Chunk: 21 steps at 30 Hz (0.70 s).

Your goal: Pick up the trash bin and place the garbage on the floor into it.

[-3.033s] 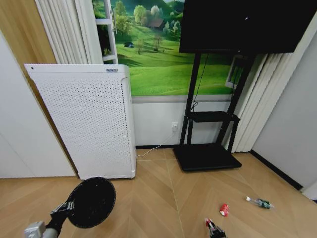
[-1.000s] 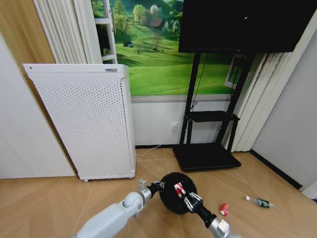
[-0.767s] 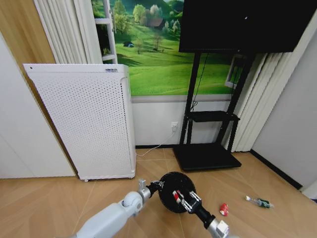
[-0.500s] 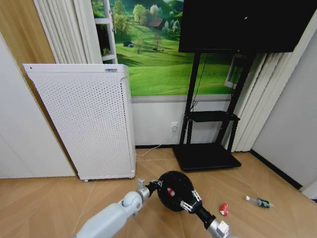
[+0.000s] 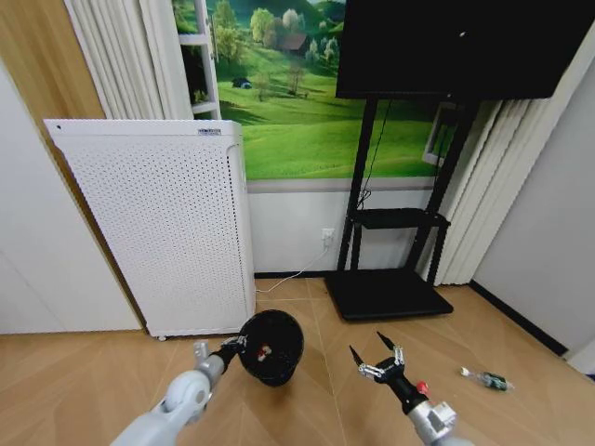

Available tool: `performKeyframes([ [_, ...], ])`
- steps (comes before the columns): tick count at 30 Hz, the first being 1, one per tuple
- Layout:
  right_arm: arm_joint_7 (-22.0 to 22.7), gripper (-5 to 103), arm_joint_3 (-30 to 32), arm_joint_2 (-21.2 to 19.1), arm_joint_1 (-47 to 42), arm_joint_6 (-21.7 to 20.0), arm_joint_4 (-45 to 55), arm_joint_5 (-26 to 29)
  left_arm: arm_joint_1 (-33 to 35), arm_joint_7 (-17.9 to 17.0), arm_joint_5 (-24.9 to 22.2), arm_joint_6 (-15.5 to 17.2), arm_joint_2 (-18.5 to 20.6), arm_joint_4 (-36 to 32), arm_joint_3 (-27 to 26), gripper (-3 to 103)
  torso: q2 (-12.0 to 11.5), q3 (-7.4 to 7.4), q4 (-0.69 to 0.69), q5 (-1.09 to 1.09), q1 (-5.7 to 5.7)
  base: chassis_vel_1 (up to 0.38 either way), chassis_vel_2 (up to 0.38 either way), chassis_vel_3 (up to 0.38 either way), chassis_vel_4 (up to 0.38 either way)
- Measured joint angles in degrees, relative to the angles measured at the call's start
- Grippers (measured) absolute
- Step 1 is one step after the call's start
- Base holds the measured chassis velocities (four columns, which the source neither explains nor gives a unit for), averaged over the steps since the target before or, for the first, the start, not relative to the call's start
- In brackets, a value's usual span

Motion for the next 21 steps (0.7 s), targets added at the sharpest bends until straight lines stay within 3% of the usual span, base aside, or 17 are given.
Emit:
performKeyframes([
  [5, 0.0, 100, -0.6, 1.4, -0.2, -0.1, -0.1, -0.9, 7.7, -1.8, 2.0, 0.8, -0.4, -3.6, -7.2, 6, 0.0, 0.00, 0.03, 0.02, 0.00, -0.040, -0.042, -0.008, 0.003],
  [7, 0.0, 100, -1.3, 1.8, 0.1, -0.2, -0.6, -1.2, 12.1, -3.0, 2.2, 1.3, -1.6, -4.9, -11.2, 6, 0.0, 0.00, 0.13, 0.01, 0.00, -0.068, -0.044, 0.073, 0.041],
  [12, 0.0, 100, -1.9, 1.9, 0.4, 0.2, -2.6, -1.8, 19.0, -3.8, 3.6, 1.3, -3.9, -7.0, -18.0, 6, 0.0, 0.01, 0.09, 0.02, 0.00, -0.110, -0.109, 0.132, 0.130],
  [21, 0.3, 100, -2.1, 1.6, 1.4, 1.1, -5.4, -2.8, 22.6, -3.5, 2.9, 0.9, -5.6, -8.9, -23.8, 6, 0.0, 0.01, 0.07, 0.04, 0.02, -0.231, -0.227, 0.209, 0.228],
])
